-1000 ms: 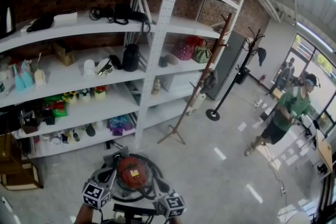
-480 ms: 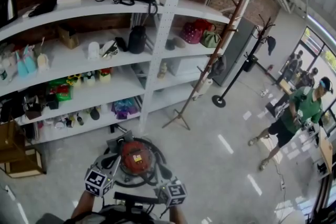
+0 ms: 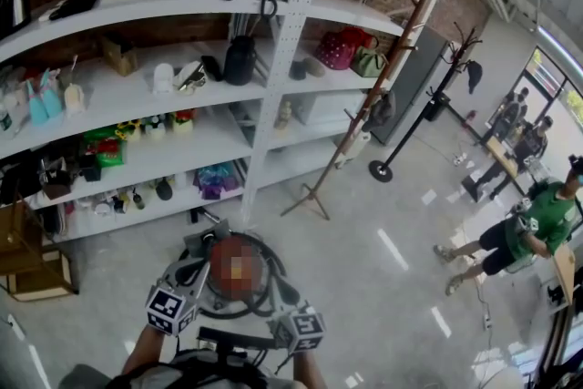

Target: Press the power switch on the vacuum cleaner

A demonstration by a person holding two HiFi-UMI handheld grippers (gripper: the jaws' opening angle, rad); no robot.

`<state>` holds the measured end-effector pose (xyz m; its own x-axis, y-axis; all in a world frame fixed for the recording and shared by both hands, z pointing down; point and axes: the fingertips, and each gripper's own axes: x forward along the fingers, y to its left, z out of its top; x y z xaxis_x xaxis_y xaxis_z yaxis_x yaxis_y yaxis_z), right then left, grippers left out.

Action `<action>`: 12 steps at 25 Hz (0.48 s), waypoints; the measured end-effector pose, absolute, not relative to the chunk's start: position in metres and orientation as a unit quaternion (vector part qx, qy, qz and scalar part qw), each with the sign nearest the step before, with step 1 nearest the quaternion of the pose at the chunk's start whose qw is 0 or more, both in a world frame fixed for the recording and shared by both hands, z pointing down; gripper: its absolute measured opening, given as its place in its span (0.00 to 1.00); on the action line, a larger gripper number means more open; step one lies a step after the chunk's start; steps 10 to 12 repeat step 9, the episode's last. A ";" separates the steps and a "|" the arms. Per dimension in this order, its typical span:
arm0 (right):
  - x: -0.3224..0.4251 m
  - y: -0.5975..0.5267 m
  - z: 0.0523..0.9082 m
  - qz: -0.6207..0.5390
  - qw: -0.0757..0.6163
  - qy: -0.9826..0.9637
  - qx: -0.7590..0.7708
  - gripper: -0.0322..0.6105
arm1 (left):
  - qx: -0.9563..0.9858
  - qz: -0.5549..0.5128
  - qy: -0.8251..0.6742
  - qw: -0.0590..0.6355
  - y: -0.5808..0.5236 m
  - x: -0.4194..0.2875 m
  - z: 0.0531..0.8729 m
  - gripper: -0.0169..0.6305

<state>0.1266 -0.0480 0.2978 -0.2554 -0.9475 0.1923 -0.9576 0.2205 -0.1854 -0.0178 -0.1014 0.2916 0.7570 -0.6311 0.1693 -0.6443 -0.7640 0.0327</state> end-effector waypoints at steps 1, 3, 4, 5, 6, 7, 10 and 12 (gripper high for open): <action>0.126 -0.048 0.298 0.134 0.019 -0.781 0.610 0.07 | 0.937 0.076 -0.339 0.047 -0.101 -0.017 0.293 0.04; 0.125 -0.048 0.299 0.136 0.018 -0.782 0.608 0.07 | 0.938 0.079 -0.334 0.050 -0.100 -0.016 0.295 0.04; 0.125 -0.047 0.300 0.137 0.018 -0.782 0.608 0.07 | 0.938 0.081 -0.332 0.051 -0.099 -0.015 0.296 0.04; 0.125 -0.047 0.301 0.138 0.018 -0.782 0.607 0.07 | 0.938 0.083 -0.332 0.052 -0.099 -0.014 0.297 0.04; 0.126 -0.046 0.302 0.138 0.018 -0.782 0.607 0.07 | 0.938 0.083 -0.332 0.052 -0.098 -0.013 0.298 0.04; 0.127 -0.046 0.303 0.138 0.018 -0.782 0.608 0.07 | 0.938 0.082 -0.332 0.051 -0.098 -0.012 0.299 0.04; 0.129 -0.046 0.305 0.137 0.019 -0.781 0.609 0.07 | 0.938 0.079 -0.334 0.050 -0.097 -0.011 0.299 0.04; 0.129 -0.046 0.305 0.137 0.019 -0.781 0.609 0.07 | 0.938 0.079 -0.334 0.050 -0.097 -0.011 0.299 0.04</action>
